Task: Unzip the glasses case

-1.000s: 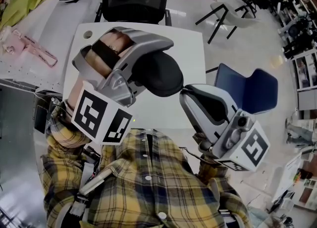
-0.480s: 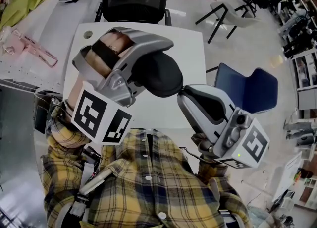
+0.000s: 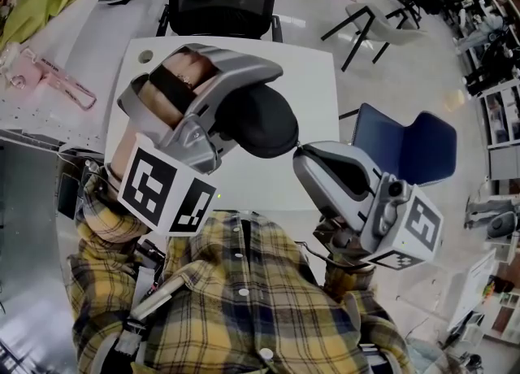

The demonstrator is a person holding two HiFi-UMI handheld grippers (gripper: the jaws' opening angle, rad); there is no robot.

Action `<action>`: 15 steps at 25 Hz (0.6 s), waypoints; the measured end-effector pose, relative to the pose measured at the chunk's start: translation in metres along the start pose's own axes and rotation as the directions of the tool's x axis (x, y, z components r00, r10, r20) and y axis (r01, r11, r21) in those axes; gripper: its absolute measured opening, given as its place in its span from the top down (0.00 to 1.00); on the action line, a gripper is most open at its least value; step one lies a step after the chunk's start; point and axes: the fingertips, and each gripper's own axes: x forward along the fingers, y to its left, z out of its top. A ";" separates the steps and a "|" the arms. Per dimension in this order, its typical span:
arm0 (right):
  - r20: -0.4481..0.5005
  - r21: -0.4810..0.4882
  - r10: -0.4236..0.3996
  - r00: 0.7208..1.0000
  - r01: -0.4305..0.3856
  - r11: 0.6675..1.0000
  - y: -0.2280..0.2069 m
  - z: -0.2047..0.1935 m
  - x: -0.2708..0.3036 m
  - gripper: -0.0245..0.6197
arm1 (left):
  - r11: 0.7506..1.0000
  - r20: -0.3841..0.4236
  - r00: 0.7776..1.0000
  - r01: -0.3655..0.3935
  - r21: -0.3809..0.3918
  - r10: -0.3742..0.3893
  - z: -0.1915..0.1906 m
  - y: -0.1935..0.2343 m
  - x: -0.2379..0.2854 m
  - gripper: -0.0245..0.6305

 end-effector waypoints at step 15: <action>-0.022 0.034 -0.015 1.000 0.016 0.999 0.001 -0.004 0.002 0.96 | 1.000 0.067 0.998 -0.001 -0.025 0.003 0.010 -0.006 -0.005 0.59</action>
